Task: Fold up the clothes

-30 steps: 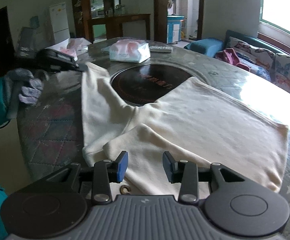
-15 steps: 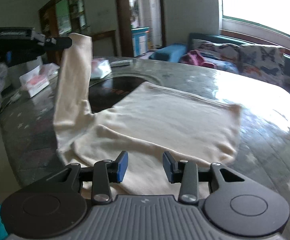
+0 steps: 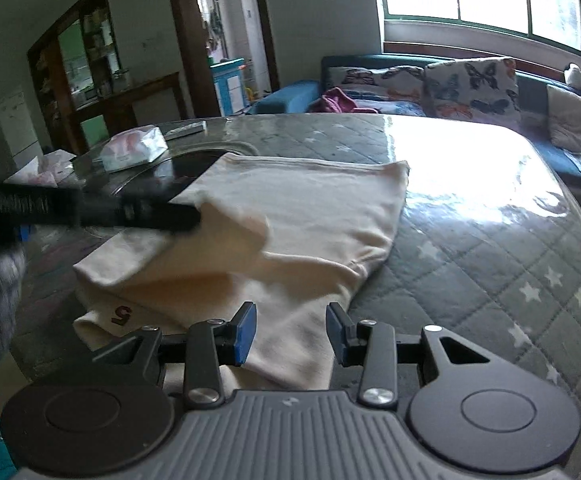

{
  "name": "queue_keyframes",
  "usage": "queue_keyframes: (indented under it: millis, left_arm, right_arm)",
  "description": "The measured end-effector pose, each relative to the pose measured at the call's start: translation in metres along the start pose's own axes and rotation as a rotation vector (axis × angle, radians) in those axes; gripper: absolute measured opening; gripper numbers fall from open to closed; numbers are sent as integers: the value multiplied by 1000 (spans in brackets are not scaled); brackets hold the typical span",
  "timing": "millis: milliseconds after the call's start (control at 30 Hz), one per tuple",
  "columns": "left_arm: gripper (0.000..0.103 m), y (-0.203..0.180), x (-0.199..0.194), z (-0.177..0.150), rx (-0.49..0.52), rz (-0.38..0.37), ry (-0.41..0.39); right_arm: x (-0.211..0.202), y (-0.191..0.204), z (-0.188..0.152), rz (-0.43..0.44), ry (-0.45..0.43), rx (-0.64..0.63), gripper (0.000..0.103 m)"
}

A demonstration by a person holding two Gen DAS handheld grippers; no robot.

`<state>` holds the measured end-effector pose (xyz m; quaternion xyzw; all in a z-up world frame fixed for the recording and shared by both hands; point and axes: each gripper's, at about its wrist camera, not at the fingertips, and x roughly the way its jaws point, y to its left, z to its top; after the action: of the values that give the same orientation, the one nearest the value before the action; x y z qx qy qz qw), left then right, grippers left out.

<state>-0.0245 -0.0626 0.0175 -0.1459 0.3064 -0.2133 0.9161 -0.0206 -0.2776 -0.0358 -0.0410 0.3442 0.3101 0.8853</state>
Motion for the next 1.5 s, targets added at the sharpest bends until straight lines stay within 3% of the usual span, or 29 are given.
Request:
queue_keyframes:
  millis: [167, 267, 500, 600, 633, 767, 833, 1000, 1167, 1300, 1500]
  left_arm:
    - [38, 4, -11, -14, 67, -12, 68]
    - [42, 12, -24, -14, 113, 35, 41]
    - [42, 59, -56, -21, 132, 234, 10]
    - [42, 75, -69, -29, 115, 282, 10]
    - [42, 78, -72, -30, 107, 288, 11]
    - [42, 87, -72, -38, 98, 301, 18]
    - [42, 89, -72, -41, 93, 300, 27]
    - [42, 94, -73, -45, 92, 297, 42]
    - [42, 97, -77, -42, 91, 310, 39]
    - [40, 94, -83, -28, 104, 311, 2]
    - [36, 82, -60, -7, 158, 234, -23]
  right_arm:
    - [-3, -3, 4, -13, -5, 9, 38]
    - [-4, -5, 8, -3, -16, 27, 38]
    - [23, 3, 14, 45, 16, 55, 36]
    - [35, 7, 14, 41, 36, 44, 35]
    - [39, 7, 13, 42, 45, 43, 30]
    - [43, 13, 14, 22, 55, 17, 10]
    - [39, 18, 17, 5, 45, -16, 8]
    - [26, 32, 33, -55, -11, -112, 7]
    - [45, 24, 29, -78, 30, -89, 11]
    - [39, 16, 28, -110, -4, -75, 12]
    - [34, 24, 34, -33, -8, -113, 13]
